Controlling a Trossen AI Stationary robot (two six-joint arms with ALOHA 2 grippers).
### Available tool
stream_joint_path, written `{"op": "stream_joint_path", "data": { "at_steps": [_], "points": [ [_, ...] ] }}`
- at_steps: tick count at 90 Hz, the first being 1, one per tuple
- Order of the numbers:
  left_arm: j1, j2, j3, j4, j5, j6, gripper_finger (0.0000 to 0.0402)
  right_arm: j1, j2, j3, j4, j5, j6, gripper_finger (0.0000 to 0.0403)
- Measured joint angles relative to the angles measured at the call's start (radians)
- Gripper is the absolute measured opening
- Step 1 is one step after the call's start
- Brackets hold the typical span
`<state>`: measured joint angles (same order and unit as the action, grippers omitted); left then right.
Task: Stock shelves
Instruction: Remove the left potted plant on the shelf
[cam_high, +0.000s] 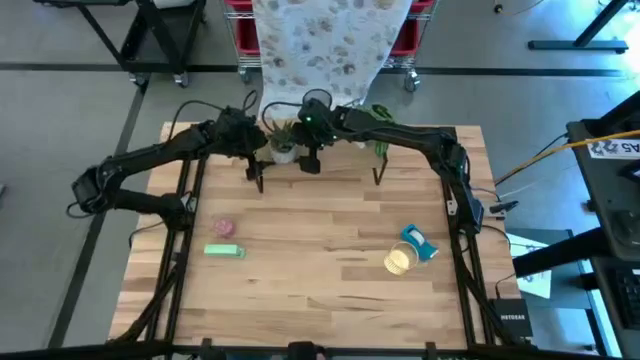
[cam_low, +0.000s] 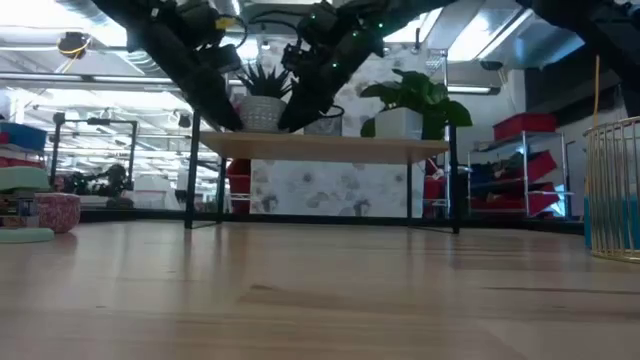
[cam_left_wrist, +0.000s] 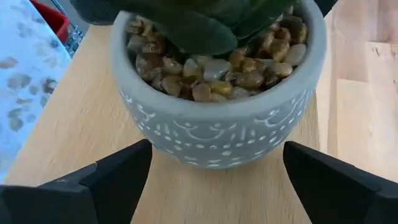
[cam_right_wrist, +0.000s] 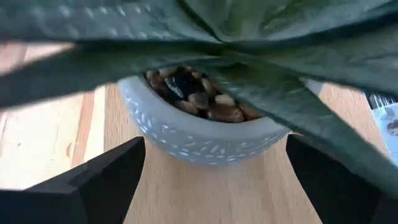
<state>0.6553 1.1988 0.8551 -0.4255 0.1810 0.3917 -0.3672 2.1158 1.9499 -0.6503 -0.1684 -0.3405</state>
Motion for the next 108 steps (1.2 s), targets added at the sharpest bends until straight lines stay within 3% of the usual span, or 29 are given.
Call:
{"op": "stream_joint_path", "data": {
  "at_steps": [40, 53, 108],
  "points": [
    [-0.002, 0.013, -0.006, 0.068, 0.026, -0.007, 0.0352, -0.002, 0.005, -0.001, 0.038, -0.078, -0.007, 0.0376],
    [-0.012, 0.021, -0.006, 0.079, 0.026, -0.015, 0.0335, -0.003, 0.019, -0.001, 0.049, -0.092, -0.008, 0.0376],
    [-0.02, -0.019, 0.036, 0.075, 0.029, -0.038, 0.0314, -0.002, -0.009, 0.004, 0.04, -0.089, 0.009, 0.0376]
  ]
}}
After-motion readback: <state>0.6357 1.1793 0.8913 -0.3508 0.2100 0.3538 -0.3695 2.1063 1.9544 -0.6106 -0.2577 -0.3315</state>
